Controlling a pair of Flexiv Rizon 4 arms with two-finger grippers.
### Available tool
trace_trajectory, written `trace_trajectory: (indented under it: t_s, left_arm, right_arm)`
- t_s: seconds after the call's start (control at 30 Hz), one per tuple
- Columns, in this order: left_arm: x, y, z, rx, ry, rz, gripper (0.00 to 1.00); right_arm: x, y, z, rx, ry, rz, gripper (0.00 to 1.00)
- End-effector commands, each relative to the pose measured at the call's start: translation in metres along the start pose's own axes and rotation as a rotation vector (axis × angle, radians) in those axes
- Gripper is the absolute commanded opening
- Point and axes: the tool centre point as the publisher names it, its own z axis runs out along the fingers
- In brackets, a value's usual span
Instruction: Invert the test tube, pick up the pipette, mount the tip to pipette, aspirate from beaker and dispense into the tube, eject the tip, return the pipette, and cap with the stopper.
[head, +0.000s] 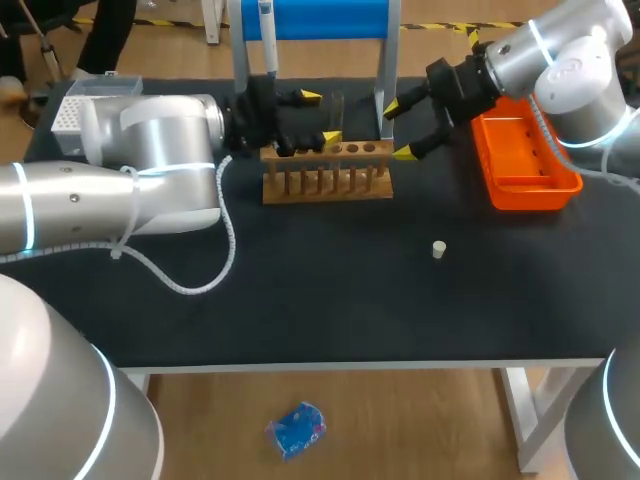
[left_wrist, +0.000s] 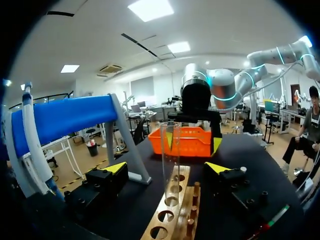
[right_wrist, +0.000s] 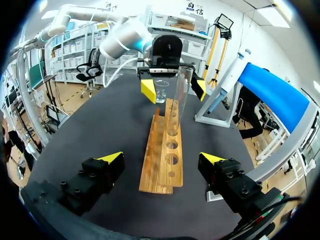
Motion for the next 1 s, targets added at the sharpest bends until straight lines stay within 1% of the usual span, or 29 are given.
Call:
trace_trajectory:
  t_s: [0.03,0.17,0.27,0.3,0.57,0.63,1.0]
  left_arm:
    - [0.009,-0.016,-0.034,-0.043,-0.01,-0.01,1.0]
    - [0.015,-0.024,-0.056,-0.076,-0.031,-0.031,1.0]
    - [0.019,-0.031,-0.073,-0.098,-0.065,-0.044,1.0]
    - [0.021,-0.033,-0.077,-0.114,-0.084,-0.052,1.0]
    - [0.04,-0.052,-0.114,-0.136,-0.227,-0.083,1.0]
    - [0.046,-0.057,-0.124,-0.157,-0.278,-0.112,1.0]
    - [0.046,-0.057,-0.124,-0.157,-0.278,-0.112,1.0]
  right_arm:
    - [-0.001,0.0,0.0,0.001,0.002,-0.001,1.0]
    - [-0.001,0.0,0.0,0.001,0.002,-0.001,1.0]
    - [-0.001,0.0,0.0,0.001,0.002,-0.001,1.0]
    - [-0.001,0.0,0.0,0.001,0.002,-0.001,1.0]
    - [-0.001,0.0,0.0,0.001,0.002,-0.001,1.0]
    - [-0.001,0.0,0.0,0.001,0.002,-0.001,1.0]
    - [-0.001,0.0,0.0,0.001,0.002,-0.001,1.0]
